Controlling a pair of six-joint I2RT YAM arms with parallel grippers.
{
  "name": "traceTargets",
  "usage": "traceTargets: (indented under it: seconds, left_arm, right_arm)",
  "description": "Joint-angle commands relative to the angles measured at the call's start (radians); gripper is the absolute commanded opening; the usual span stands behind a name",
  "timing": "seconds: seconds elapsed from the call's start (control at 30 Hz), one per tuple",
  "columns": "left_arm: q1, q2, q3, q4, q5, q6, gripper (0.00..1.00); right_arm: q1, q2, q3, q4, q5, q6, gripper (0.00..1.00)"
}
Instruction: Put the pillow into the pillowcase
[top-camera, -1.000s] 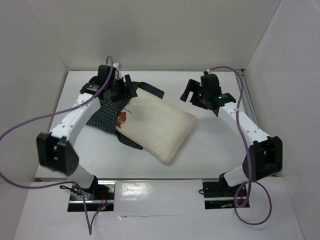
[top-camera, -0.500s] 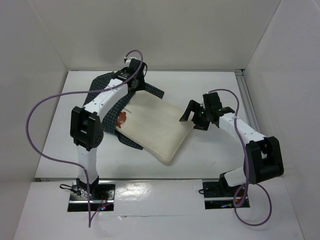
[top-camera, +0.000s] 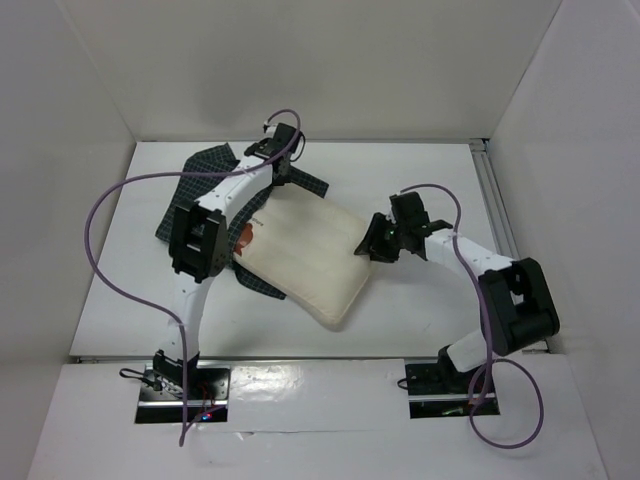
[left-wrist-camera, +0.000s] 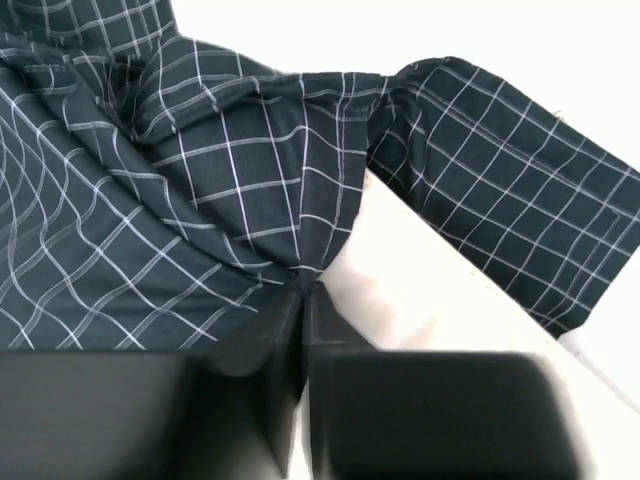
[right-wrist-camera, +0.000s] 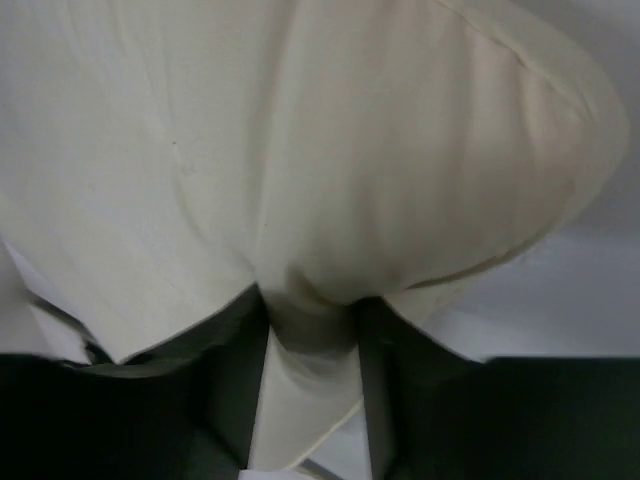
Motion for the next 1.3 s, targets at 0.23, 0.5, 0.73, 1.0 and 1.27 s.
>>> traceTargets:
  seconds: [0.23,0.5,0.73,1.0,1.27]
  left_arm:
    - [0.039,-0.094,-0.009,0.011,0.372,0.120,0.00]
    - [-0.049,-0.384,-0.078,-0.078,1.001,0.094,0.00]
    - [-0.061,-0.234,-0.072,-0.165,0.835,0.059,0.00]
    - [-0.061,-0.110,0.025,-0.176,0.680,0.048,0.13]
    - [-0.070,-0.160,0.025,-0.185,0.642,0.066,0.87]
  right_arm:
    - [0.093,0.007,0.132,0.040,-0.004,-0.112,0.00]
    - [0.226,-0.082,0.355,-0.196,0.011,-0.174,0.00]
    - [0.291,-0.055,0.237,-0.067,0.054,-0.091,0.00]
    - [0.413,-0.153,0.137,0.022,0.069,-0.033,0.00]
    - [0.449,-0.120,0.154,-0.079,0.182,-0.018,0.53]
